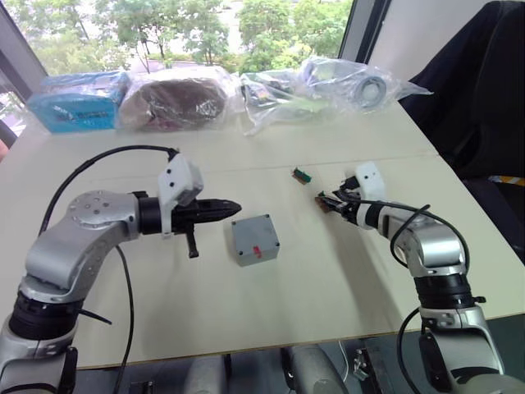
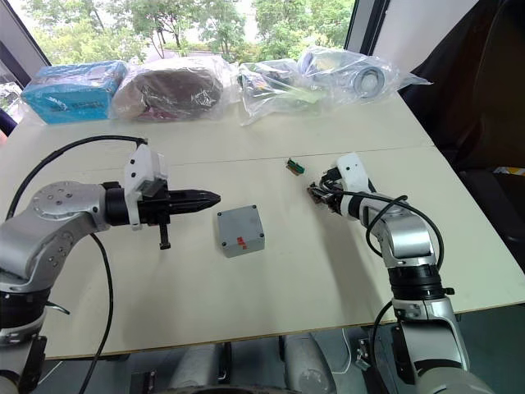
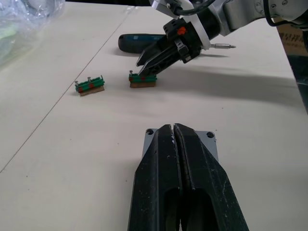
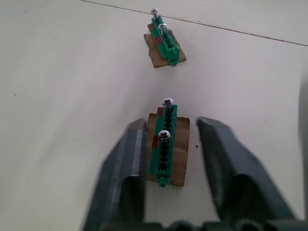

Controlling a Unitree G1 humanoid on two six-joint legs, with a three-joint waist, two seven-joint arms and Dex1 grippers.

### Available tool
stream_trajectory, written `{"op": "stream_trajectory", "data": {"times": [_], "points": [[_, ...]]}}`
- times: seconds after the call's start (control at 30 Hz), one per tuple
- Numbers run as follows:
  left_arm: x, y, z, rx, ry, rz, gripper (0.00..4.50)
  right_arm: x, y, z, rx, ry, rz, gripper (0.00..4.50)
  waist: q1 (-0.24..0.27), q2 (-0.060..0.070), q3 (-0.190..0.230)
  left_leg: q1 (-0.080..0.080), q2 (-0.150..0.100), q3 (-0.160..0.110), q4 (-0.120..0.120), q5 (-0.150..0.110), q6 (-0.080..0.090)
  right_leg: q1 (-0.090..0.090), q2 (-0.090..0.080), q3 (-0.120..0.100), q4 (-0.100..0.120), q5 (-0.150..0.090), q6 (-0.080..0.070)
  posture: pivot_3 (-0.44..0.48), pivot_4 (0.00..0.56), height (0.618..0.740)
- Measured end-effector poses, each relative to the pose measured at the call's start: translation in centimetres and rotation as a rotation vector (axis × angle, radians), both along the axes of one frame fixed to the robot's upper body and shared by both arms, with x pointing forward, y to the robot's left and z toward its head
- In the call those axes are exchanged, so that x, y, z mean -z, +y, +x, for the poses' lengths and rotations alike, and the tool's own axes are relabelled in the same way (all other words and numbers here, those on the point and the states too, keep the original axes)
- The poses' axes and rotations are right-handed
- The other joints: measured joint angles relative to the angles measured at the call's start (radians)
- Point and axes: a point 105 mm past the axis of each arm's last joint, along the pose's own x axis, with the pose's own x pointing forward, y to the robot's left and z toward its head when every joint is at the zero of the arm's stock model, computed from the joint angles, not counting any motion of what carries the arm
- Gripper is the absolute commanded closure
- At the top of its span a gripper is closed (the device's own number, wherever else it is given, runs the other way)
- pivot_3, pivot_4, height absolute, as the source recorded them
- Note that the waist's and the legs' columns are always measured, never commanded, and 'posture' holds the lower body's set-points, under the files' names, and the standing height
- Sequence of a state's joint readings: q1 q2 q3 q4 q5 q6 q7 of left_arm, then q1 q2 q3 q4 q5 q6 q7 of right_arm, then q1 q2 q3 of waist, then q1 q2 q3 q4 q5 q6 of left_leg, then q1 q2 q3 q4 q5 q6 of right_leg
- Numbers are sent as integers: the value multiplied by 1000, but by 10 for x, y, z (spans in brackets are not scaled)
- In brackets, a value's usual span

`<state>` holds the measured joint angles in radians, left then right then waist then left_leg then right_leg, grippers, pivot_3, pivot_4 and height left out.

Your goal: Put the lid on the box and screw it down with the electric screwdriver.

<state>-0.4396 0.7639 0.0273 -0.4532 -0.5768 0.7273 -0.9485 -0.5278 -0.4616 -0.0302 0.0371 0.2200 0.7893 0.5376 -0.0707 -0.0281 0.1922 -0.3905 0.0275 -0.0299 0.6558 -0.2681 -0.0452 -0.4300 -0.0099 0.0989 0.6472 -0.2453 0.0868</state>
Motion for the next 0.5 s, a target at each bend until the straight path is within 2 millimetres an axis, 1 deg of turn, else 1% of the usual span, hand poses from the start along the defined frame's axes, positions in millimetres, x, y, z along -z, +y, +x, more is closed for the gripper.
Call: {"op": "stream_trajectory", "data": {"times": [0.03,0.23,0.3,0.43,0.5], "points": [[0,0,0,-1,-1,0,4500,0,1,0,-2,1,-1,4391,0,0,0,0,0,0,0,0,0,0,0,0,0,0,0,0,150,740],[0,3,1,-13,-6,15,4500,1,2,0,-5,7,-1,4391,0,0,0,0,0,0,0,0,0,0,0,0,0,0,0,0,150,740],[2,5,0,-18,-2,22,4500,-2,2,1,-4,8,10,4391,0,1,0,0,0,0,0,0,0,0,0,0,0,0,0,0,150,740],[9,13,-1,-47,20,29,4500,-24,-1,0,-13,-31,14,4391,0,2,2,0,0,0,0,0,0,-1,0,0,0,-1,1,0,150,740],[8,19,0,-67,16,38,4500,-47,4,-4,-49,-76,11,4391,1,3,3,0,0,0,-1,0,0,-1,0,0,0,-1,1,0,150,740]]}}
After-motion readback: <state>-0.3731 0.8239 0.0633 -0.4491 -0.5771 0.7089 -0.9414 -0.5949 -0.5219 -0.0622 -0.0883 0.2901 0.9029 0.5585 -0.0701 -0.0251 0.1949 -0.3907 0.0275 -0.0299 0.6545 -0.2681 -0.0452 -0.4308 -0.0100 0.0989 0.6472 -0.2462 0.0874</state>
